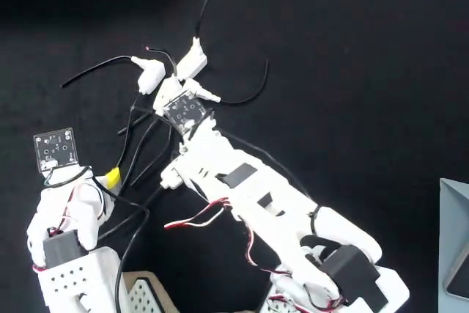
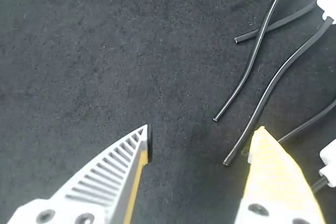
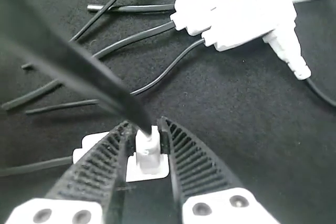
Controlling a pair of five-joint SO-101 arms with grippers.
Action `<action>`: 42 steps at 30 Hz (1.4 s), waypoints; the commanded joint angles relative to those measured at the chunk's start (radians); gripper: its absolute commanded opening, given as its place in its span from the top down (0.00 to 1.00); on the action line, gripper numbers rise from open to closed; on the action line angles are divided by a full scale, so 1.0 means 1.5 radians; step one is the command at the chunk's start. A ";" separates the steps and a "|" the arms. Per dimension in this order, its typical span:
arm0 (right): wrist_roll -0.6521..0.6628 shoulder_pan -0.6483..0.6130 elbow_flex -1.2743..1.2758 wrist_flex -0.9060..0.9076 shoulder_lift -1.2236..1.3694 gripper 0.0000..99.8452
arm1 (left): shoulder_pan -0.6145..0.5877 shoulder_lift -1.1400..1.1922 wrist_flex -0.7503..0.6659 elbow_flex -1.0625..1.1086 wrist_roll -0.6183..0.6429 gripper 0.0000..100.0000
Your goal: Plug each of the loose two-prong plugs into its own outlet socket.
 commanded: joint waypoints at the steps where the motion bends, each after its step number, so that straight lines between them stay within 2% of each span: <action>1: -0.019 0.007 0.004 -0.004 0.001 0.99 | -0.004 -0.005 0.002 -0.005 0.002 0.69; 7: -0.041 0.006 0.018 -0.023 0.001 0.99 | -0.004 -0.005 0.002 -0.005 0.002 0.69; 13: 0.043 0.006 0.069 -0.071 -0.005 0.99 | -0.004 -0.005 0.002 -0.005 0.002 0.69; 17: 0.047 0.007 0.074 -0.069 -0.005 0.99 | -0.004 -0.005 0.002 -0.004 0.002 0.69; 24: 0.048 0.007 0.053 0.038 -0.005 0.99 | -0.004 -0.005 0.002 -0.004 0.002 0.69; 33: 0.048 0.009 0.056 0.050 -0.005 0.99 | -0.004 -0.005 0.002 -0.004 0.002 0.69; 42: 0.048 0.009 0.047 0.186 -0.086 0.99 | -0.004 -0.005 0.002 -0.004 0.002 0.69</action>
